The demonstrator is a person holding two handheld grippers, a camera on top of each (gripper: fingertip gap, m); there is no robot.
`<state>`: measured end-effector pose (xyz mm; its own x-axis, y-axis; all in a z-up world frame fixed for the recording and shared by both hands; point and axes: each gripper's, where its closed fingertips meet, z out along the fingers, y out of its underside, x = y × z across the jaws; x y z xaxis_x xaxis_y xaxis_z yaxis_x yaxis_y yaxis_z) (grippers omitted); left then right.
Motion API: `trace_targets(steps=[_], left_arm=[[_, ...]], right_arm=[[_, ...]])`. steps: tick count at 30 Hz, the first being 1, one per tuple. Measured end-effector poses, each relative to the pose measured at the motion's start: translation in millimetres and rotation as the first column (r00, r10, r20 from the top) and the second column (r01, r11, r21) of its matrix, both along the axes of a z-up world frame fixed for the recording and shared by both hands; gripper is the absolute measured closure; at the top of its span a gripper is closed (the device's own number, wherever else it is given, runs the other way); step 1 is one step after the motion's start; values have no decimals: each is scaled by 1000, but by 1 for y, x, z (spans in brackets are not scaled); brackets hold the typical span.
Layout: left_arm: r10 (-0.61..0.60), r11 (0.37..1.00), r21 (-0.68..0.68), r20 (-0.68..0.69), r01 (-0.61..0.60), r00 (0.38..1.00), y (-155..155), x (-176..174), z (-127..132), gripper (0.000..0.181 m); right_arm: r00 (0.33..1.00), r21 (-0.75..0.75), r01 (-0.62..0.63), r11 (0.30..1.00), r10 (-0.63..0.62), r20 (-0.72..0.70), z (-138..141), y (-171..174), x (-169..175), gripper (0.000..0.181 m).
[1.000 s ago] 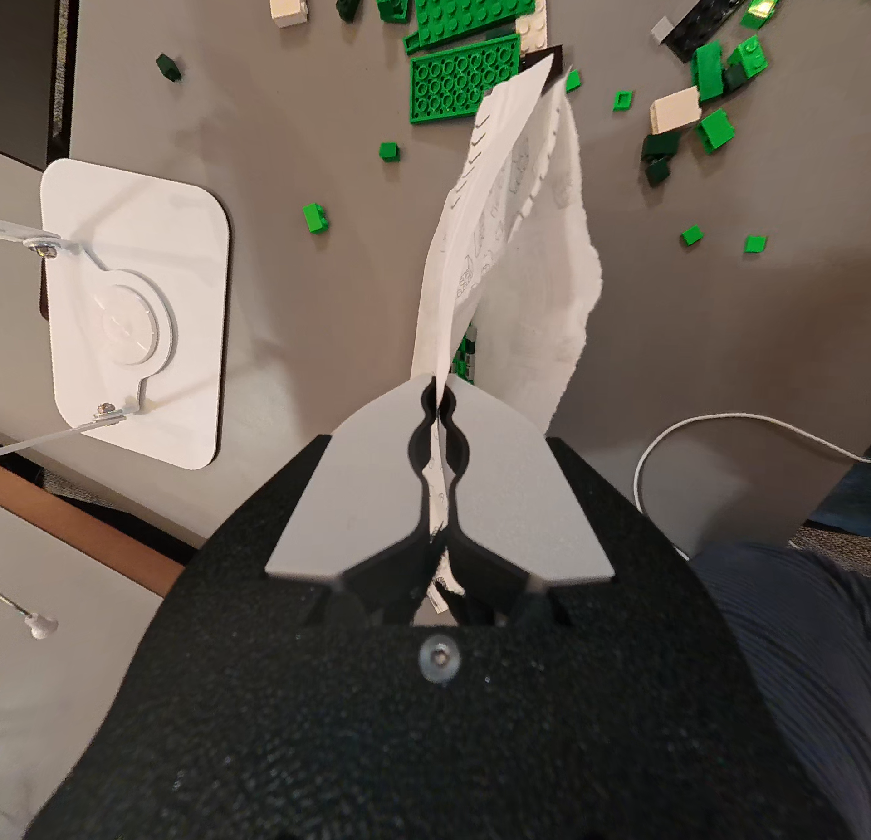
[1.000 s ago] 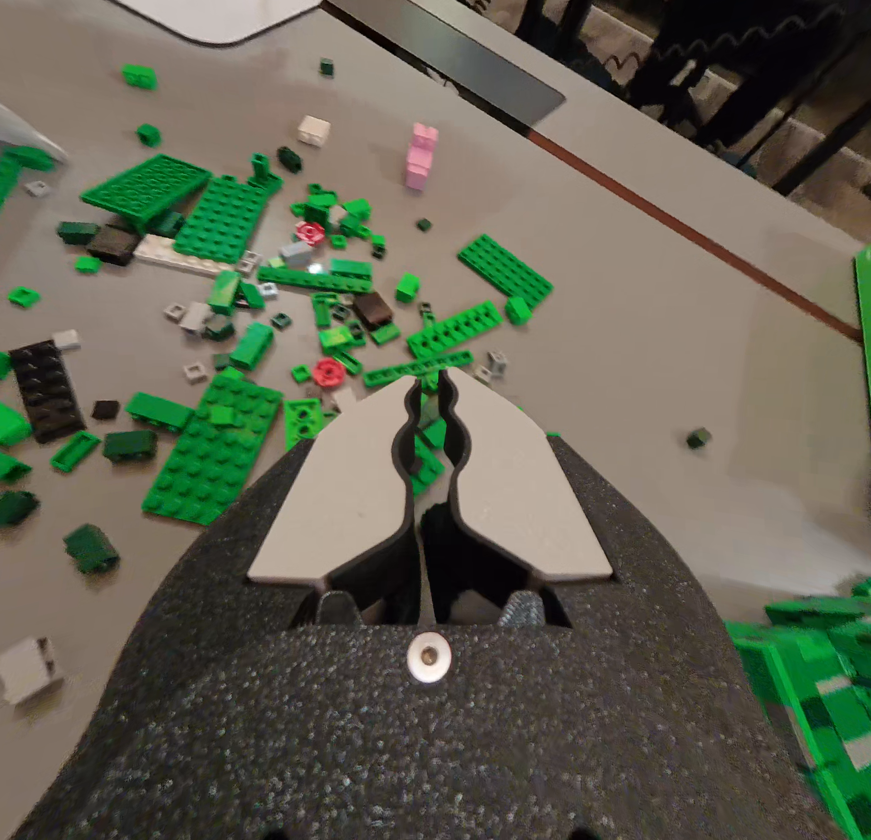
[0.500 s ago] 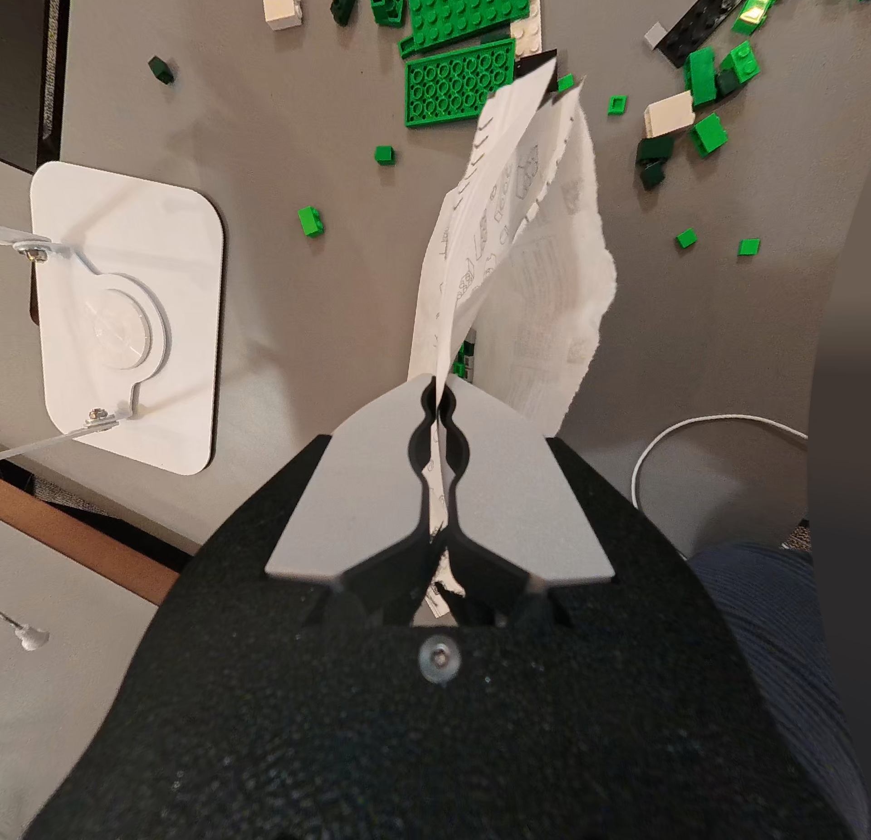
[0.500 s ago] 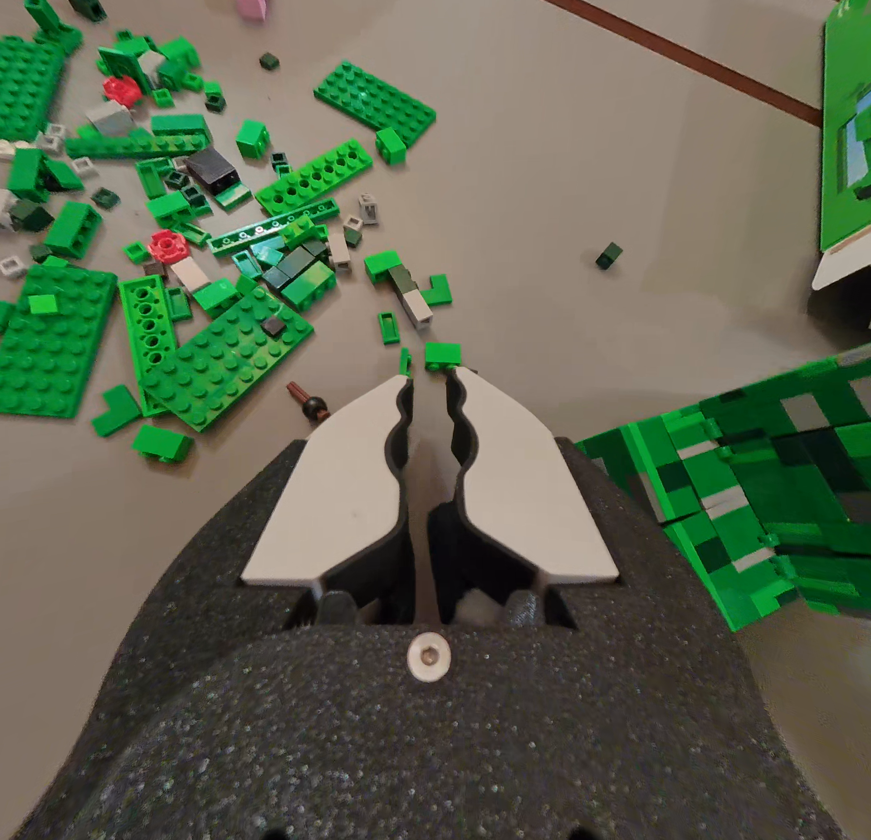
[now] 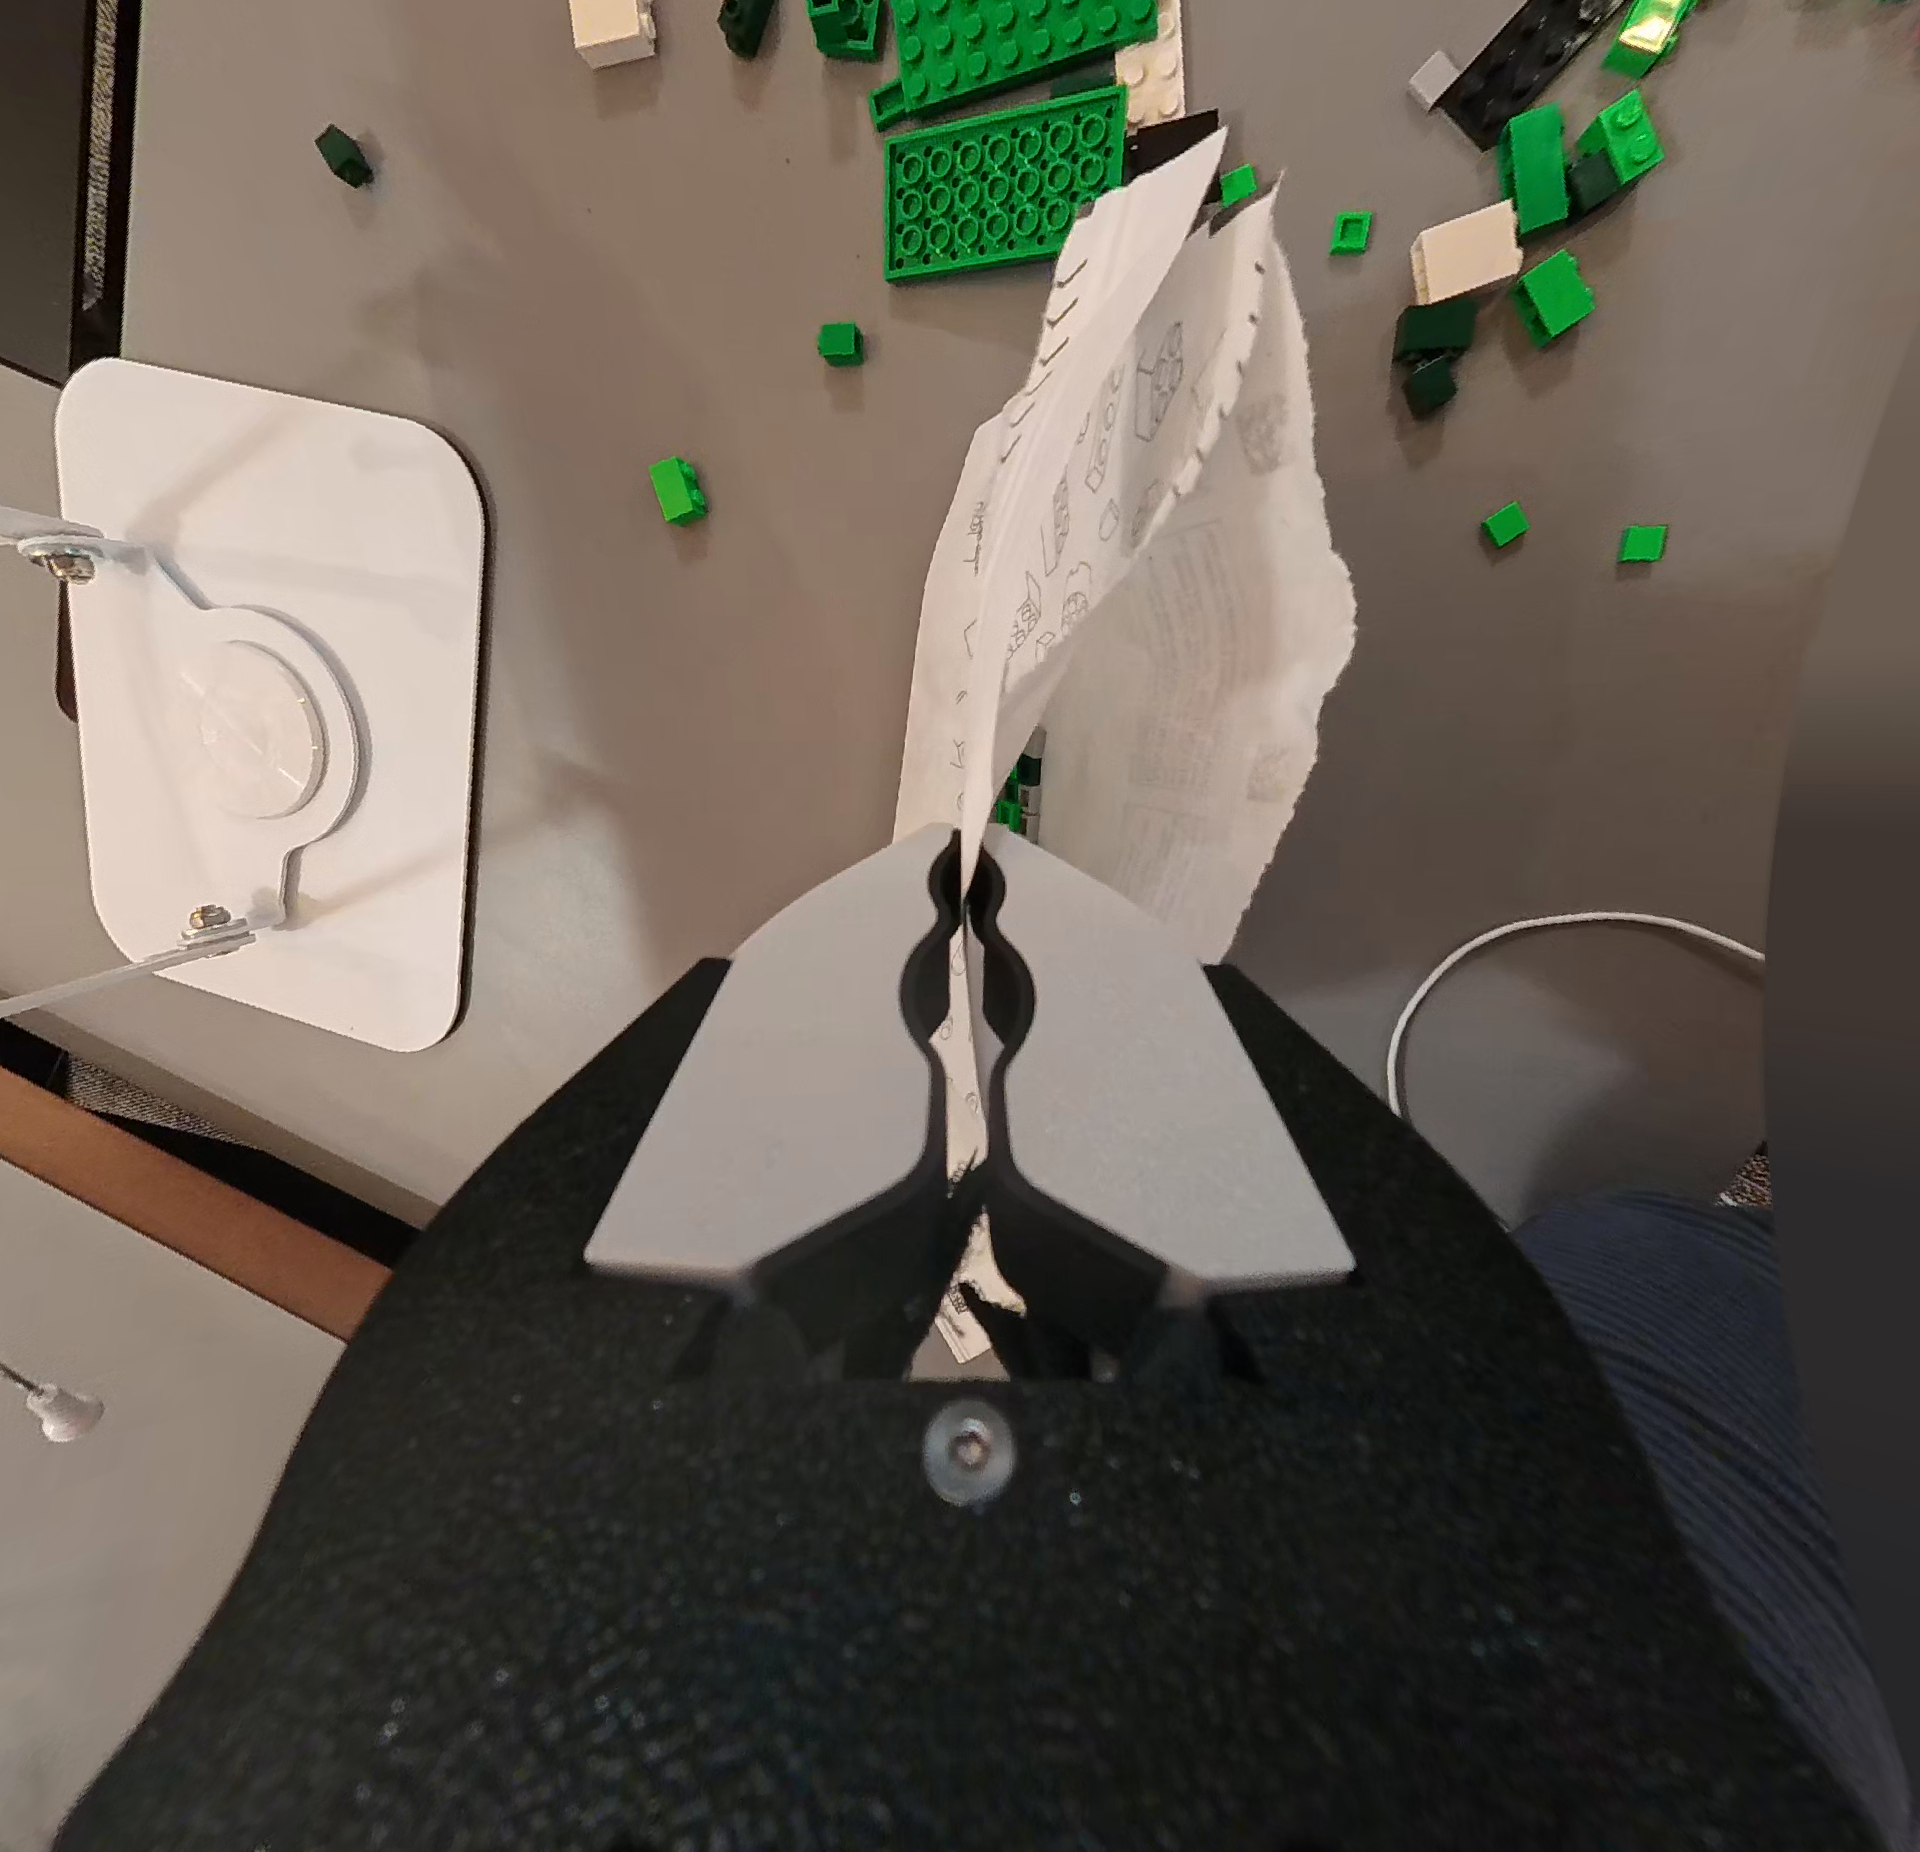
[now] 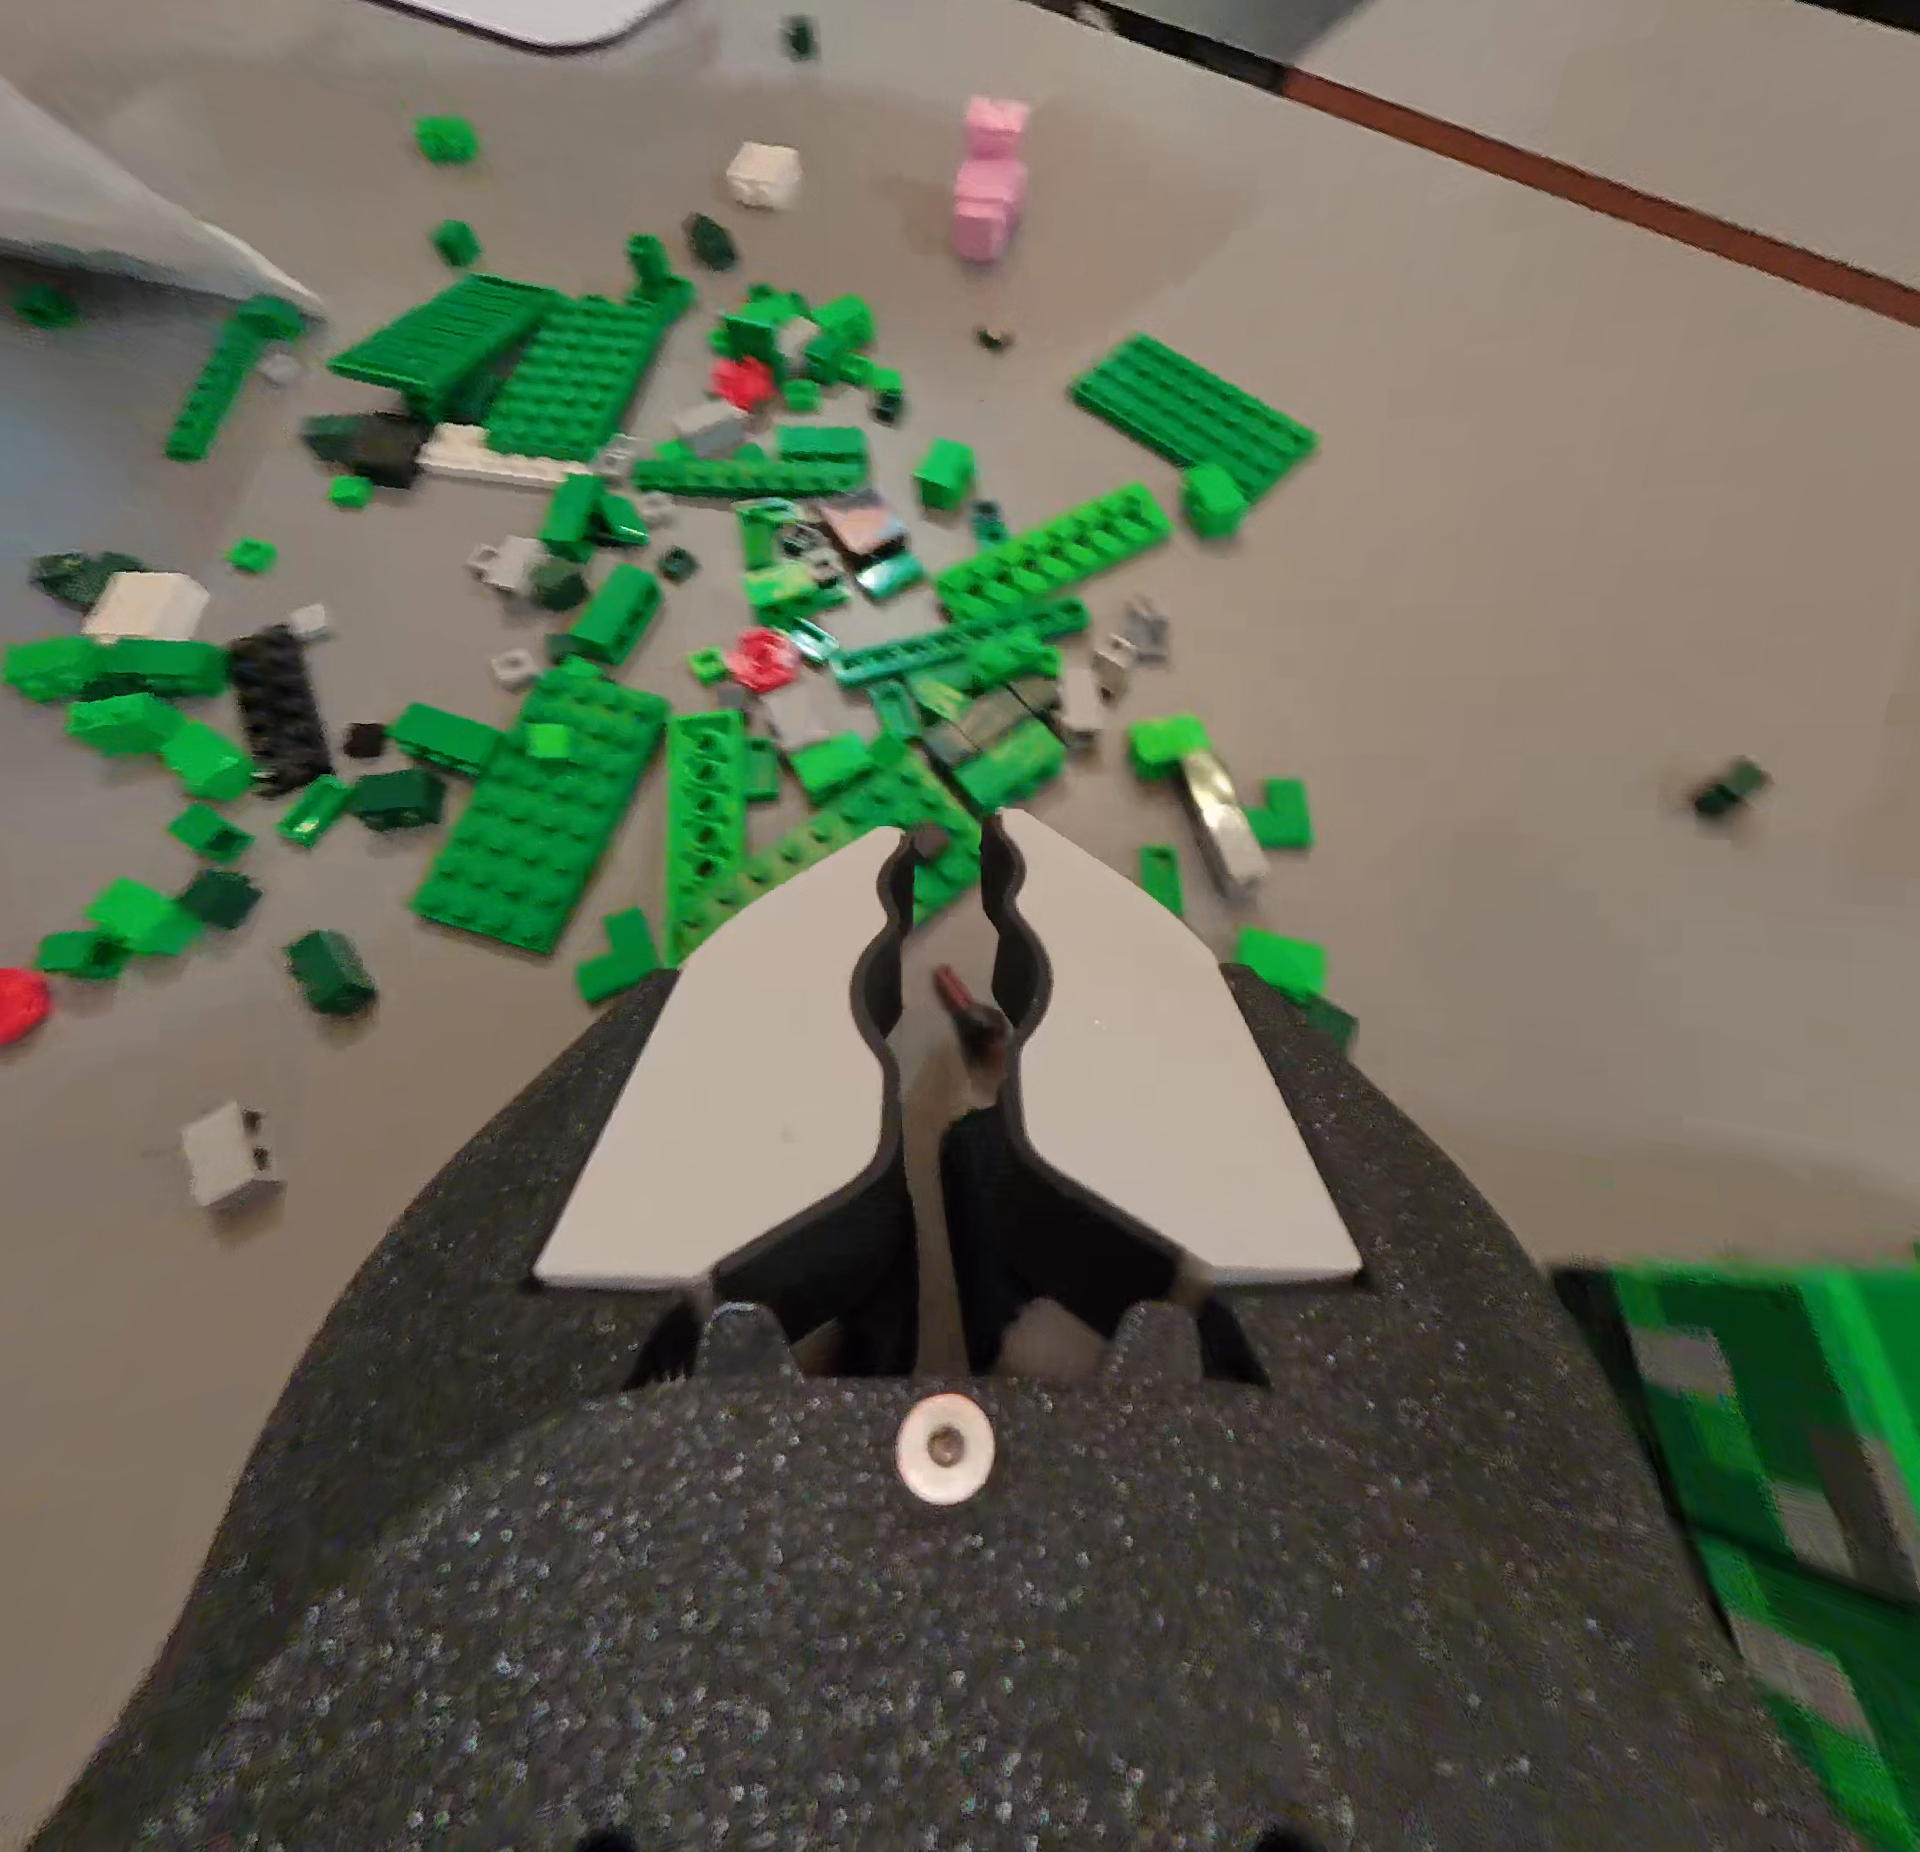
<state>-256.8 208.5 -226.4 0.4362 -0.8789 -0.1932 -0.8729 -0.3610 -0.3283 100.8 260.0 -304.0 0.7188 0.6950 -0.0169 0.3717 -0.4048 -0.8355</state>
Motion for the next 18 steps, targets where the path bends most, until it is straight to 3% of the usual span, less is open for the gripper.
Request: trace_targets(steps=[7,18], left_arm=[[2,1000,-2,-1,-2,1000,-1,0,0,181],[0,1000,0,-4,0,1000,-3,0,1,181]], right_arm=[[972,-50,-173,984,178,151,-18,0,-45,163],[946,-137,-235,962,259,194,-27,6,-56,166]])
